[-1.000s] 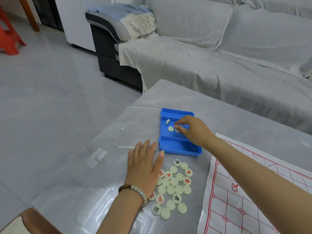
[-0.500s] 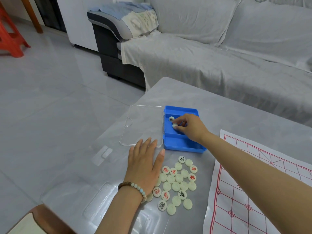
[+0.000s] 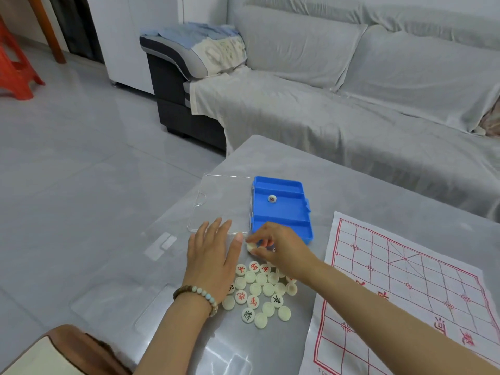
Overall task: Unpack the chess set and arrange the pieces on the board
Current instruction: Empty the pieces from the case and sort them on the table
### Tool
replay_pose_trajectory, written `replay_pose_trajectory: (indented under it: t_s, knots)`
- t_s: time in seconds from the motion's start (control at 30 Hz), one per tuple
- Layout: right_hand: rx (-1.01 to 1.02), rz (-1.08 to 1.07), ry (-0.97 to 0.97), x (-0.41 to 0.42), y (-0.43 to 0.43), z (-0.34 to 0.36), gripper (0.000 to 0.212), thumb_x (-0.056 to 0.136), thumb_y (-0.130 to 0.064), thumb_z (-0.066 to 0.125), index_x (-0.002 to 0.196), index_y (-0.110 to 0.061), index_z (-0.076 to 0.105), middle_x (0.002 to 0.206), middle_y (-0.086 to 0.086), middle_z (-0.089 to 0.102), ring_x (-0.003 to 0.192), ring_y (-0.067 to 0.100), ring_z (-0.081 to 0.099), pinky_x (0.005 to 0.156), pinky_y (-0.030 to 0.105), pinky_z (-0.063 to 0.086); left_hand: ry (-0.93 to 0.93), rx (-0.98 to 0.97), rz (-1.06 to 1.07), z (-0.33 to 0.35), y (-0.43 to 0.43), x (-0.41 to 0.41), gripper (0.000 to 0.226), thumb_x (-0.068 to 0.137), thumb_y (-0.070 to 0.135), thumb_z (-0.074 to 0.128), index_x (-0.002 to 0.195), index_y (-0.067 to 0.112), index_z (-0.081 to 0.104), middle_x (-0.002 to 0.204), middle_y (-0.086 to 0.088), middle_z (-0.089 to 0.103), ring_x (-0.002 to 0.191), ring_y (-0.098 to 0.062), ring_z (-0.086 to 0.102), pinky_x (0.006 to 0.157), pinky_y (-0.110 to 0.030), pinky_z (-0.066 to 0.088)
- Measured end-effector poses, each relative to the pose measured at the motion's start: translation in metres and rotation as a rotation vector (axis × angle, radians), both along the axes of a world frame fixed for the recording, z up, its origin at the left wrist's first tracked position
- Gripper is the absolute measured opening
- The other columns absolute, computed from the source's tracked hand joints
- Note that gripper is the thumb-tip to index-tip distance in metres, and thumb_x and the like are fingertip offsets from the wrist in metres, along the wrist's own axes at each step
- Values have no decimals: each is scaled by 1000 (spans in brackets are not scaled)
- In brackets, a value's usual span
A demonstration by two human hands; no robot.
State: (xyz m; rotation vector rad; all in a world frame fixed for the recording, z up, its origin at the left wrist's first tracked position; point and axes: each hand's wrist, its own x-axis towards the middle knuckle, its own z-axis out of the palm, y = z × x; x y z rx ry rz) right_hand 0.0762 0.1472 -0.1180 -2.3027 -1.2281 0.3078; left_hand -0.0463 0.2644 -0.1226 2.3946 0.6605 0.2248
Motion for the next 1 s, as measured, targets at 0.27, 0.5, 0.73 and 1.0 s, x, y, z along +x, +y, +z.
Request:
replay_pose_trajectory:
  t_s: [0.27,0.5,0.73,1.0]
  knots:
    - [153,-136,55,28,-3,24,10,84,-24,68,94,-26,69,90,-16,60,78,4,56,71,16,44,52,3,-33,-5,-1,1,57,94,50,10,146,27,17,155,8,9,143,-12,-2,117,-33,-2]
    - [52,-366,124,91,6,16,19,90,-31,59,106,-23,67,127,-3,56,114,15,53,95,24,37,63,-12,-39,-10,4,6,63,89,53,6,146,30,14,155,11,6,142,-9,-5,117,-31,-3]
    - [11,-336,127,91,17,4,21,93,-19,56,109,-16,69,118,-2,64,106,10,57,88,18,37,65,-3,-36,-13,10,7,60,90,51,7,147,31,12,155,11,5,142,-9,-6,117,-31,-4]
    - [248,-170,391,6,21,27,10,80,-12,73,85,-17,65,77,-1,71,50,8,59,56,19,49,30,22,44,-9,23,-3,52,97,43,16,146,28,17,155,8,10,142,-11,-2,117,-32,-1]
